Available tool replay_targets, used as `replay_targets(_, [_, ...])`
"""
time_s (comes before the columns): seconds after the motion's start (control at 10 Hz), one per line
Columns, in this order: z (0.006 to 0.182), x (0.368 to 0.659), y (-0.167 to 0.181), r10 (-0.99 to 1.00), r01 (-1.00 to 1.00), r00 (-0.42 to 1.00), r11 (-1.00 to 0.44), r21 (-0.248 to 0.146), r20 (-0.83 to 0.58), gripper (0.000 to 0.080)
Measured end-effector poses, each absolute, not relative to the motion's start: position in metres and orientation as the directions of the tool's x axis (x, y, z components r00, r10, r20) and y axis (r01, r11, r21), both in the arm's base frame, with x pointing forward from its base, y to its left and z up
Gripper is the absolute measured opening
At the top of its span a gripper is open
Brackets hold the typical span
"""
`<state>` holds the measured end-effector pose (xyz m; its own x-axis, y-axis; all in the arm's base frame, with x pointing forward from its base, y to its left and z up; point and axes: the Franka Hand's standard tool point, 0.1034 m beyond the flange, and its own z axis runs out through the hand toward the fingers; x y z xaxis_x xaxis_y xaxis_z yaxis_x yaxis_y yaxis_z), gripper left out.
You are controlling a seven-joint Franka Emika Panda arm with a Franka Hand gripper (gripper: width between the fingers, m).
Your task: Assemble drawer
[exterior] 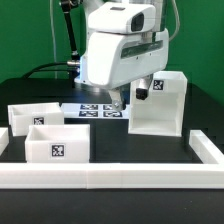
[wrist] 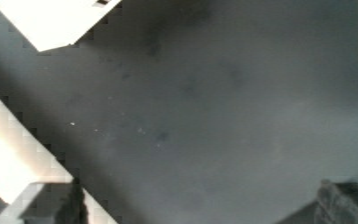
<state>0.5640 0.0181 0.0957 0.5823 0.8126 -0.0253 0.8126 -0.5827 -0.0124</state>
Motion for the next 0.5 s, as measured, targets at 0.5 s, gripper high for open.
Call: replay_targets(0.5, [0.1016,0.5574,0.0192,0.739,0.739,0.674,-0.674,0.011,-0.007,0.0650])
